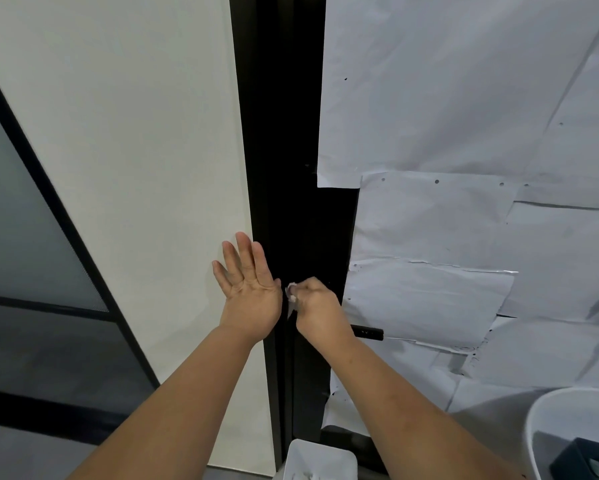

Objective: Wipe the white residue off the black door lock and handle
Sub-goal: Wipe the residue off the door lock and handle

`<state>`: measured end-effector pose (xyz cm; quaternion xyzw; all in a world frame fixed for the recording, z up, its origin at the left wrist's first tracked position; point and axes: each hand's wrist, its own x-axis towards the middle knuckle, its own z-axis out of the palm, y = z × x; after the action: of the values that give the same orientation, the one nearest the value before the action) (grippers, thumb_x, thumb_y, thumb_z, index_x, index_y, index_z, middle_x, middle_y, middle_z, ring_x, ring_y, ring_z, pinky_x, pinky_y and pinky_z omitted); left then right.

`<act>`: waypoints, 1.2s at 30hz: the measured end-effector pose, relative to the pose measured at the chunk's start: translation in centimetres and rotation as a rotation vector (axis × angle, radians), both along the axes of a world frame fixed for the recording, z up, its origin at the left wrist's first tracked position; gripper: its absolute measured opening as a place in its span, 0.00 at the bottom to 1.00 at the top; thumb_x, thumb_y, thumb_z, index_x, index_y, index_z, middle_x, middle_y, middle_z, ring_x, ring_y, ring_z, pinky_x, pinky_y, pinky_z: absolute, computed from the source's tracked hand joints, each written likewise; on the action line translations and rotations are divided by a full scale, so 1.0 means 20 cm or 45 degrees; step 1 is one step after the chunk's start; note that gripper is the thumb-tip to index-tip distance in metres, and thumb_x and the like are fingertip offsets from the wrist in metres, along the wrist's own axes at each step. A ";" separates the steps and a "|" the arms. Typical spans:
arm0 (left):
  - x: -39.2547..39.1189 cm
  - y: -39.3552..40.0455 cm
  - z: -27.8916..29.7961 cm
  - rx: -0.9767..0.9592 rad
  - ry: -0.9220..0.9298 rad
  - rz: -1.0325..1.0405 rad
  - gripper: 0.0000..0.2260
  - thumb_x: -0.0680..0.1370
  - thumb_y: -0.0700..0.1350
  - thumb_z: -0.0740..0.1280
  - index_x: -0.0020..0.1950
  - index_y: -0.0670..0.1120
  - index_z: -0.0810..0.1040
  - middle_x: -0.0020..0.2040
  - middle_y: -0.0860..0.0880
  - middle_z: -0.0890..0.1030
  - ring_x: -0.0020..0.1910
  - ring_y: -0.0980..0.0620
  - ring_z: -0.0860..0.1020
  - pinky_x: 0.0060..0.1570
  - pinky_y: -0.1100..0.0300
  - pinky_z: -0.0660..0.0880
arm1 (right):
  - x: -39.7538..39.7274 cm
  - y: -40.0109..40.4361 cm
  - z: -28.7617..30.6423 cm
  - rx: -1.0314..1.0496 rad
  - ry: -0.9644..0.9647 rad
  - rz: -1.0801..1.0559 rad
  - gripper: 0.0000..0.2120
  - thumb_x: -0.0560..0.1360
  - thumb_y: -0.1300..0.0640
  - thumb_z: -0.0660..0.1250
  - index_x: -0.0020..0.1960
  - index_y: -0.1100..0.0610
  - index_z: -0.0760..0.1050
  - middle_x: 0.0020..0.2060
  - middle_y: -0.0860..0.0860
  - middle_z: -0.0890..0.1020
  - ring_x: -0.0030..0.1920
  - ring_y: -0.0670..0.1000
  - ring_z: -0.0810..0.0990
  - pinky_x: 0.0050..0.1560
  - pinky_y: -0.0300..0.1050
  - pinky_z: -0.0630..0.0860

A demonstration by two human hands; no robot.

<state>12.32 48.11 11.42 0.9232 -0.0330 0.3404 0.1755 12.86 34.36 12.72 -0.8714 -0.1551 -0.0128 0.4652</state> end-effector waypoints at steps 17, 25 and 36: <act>0.01 0.00 -0.01 -0.015 0.030 -0.016 0.35 0.81 0.47 0.51 0.74 0.43 0.25 0.73 0.38 0.26 0.72 0.31 0.30 0.68 0.29 0.35 | 0.02 -0.17 0.02 -0.575 -0.491 -0.128 0.23 0.72 0.72 0.60 0.66 0.60 0.71 0.57 0.52 0.73 0.46 0.51 0.75 0.42 0.46 0.78; 0.00 0.00 0.00 -0.019 0.048 -0.004 0.34 0.81 0.49 0.48 0.74 0.43 0.25 0.73 0.39 0.25 0.72 0.32 0.29 0.68 0.28 0.37 | 0.04 -0.19 0.01 -0.429 -0.131 -0.166 0.18 0.73 0.68 0.60 0.61 0.59 0.73 0.56 0.56 0.75 0.53 0.56 0.76 0.52 0.47 0.75; 0.00 -0.01 0.00 -0.022 0.050 -0.012 0.30 0.82 0.52 0.41 0.73 0.43 0.25 0.73 0.39 0.24 0.71 0.32 0.28 0.67 0.28 0.37 | 0.04 -0.16 -0.02 -0.318 -0.078 -0.223 0.11 0.71 0.70 0.62 0.47 0.56 0.75 0.42 0.50 0.74 0.44 0.52 0.76 0.41 0.39 0.73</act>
<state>12.33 48.01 11.36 0.9280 -0.0309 0.3215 0.1855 13.76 31.07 12.36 -0.9320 -0.0930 -0.0603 0.3452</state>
